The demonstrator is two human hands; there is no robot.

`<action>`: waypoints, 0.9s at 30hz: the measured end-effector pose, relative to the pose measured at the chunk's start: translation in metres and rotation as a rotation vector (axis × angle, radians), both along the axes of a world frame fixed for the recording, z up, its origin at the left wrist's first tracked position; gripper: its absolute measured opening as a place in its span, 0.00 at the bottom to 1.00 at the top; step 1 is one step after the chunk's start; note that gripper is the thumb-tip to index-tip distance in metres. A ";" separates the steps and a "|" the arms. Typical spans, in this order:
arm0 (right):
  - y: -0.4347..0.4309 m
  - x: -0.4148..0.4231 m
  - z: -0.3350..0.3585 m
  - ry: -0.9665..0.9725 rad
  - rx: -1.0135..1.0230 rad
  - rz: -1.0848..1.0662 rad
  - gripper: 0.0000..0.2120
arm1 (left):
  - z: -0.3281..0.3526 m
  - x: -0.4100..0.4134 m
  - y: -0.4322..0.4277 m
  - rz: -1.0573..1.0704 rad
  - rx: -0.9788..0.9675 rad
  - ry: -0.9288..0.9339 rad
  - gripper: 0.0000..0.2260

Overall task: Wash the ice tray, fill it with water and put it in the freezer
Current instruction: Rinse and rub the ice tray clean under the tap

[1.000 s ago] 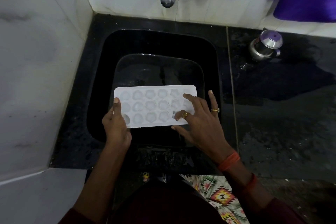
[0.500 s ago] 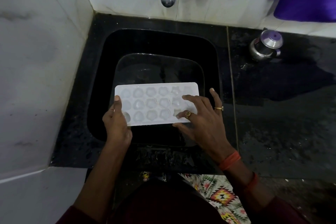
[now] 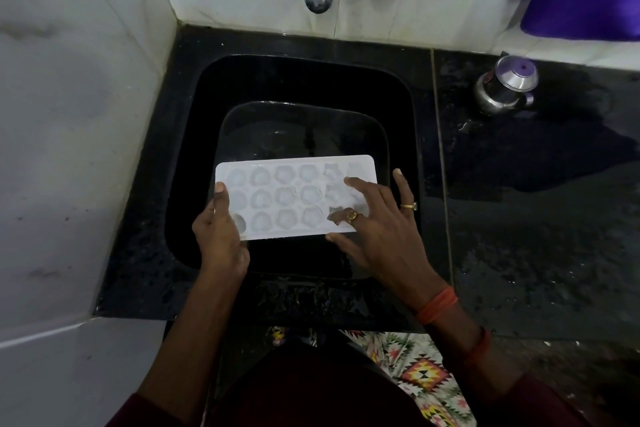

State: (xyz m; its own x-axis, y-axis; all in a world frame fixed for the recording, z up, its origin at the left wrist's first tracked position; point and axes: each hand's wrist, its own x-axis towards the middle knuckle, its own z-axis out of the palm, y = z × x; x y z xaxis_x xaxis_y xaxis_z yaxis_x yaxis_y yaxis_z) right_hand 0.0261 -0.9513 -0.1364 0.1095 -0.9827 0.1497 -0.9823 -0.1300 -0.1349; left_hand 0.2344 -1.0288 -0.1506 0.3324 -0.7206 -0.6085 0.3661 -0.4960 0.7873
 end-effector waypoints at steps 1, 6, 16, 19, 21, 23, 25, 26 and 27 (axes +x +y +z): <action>0.000 0.000 0.000 -0.018 -0.011 -0.004 0.15 | 0.000 0.000 0.000 0.000 -0.006 -0.004 0.12; 0.000 0.002 0.000 -0.003 0.012 -0.024 0.15 | 0.003 -0.002 0.000 -0.001 -0.015 -0.007 0.12; -0.001 0.002 0.002 -0.018 -0.047 -0.023 0.15 | 0.004 -0.005 0.000 0.038 0.017 0.014 0.13; -0.001 0.002 0.002 -0.031 -0.050 -0.020 0.15 | 0.003 -0.005 -0.001 0.031 0.004 0.014 0.12; 0.000 0.002 0.001 -0.012 -0.017 -0.027 0.15 | 0.002 -0.004 -0.001 0.026 -0.005 0.013 0.12; 0.000 0.002 0.000 -0.009 0.023 -0.044 0.16 | 0.000 -0.003 -0.001 0.019 -0.012 0.012 0.12; 0.001 0.002 -0.001 -0.010 0.049 -0.058 0.16 | -0.001 -0.003 -0.001 0.016 -0.013 0.008 0.12; 0.002 0.002 -0.001 -0.007 0.057 -0.061 0.17 | -0.001 -0.004 0.000 0.014 -0.011 0.005 0.12; 0.002 0.002 0.000 -0.003 0.061 -0.062 0.17 | -0.002 -0.004 0.000 0.013 -0.010 0.002 0.12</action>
